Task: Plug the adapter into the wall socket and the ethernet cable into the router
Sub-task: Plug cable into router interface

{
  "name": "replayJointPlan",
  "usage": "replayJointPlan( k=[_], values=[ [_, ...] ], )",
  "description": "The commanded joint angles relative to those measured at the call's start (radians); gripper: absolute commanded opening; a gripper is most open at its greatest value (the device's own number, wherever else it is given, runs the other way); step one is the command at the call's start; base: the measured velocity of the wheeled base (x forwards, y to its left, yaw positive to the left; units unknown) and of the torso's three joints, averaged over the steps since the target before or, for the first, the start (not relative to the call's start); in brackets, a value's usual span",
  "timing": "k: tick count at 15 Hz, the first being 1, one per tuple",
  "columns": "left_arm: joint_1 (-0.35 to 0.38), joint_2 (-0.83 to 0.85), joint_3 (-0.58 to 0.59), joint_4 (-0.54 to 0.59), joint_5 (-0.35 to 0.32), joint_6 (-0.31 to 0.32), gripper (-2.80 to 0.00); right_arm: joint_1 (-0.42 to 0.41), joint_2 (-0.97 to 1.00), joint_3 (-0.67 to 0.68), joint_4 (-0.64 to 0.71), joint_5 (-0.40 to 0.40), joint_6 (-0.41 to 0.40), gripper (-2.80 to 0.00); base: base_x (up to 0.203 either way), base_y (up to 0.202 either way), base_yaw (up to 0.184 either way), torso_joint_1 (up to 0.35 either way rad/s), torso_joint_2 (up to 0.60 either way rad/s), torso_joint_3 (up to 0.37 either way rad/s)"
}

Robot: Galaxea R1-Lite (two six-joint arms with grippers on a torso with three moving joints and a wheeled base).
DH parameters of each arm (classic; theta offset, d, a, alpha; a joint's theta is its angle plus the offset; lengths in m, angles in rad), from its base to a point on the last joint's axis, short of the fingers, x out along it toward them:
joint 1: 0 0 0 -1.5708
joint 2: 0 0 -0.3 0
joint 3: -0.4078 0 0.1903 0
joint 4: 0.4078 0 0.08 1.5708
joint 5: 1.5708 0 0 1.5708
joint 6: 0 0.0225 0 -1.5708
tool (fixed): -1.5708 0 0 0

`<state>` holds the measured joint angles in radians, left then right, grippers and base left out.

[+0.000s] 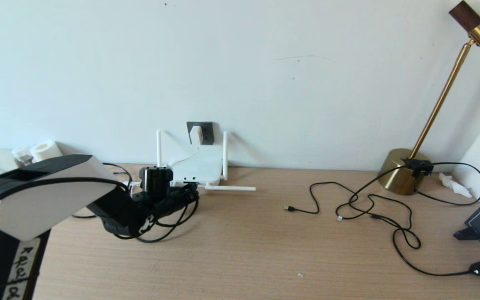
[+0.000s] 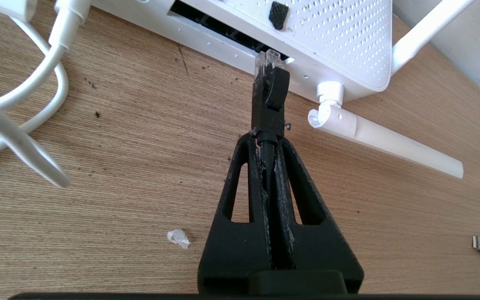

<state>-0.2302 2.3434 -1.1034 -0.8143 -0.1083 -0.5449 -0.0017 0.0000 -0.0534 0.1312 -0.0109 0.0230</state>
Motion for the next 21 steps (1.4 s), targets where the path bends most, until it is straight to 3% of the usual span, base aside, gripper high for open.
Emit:
replayJointPlan(
  k=[1,21],
  values=[
    [0.0,-0.003,0.002,-0.005,0.001,-0.003,-2.8,0.0,0.002,0.0,0.001,0.0,0.0,0.0,0.0,0.0,0.0,0.0,0.0,0.0],
    [0.014,0.0,-0.002,-0.005,-0.001,0.0,-2.8,0.0,0.002,0.0,0.001,0.0,0.0,0.0,0.0,0.0,0.0,0.0,0.0,0.0]
  ],
)
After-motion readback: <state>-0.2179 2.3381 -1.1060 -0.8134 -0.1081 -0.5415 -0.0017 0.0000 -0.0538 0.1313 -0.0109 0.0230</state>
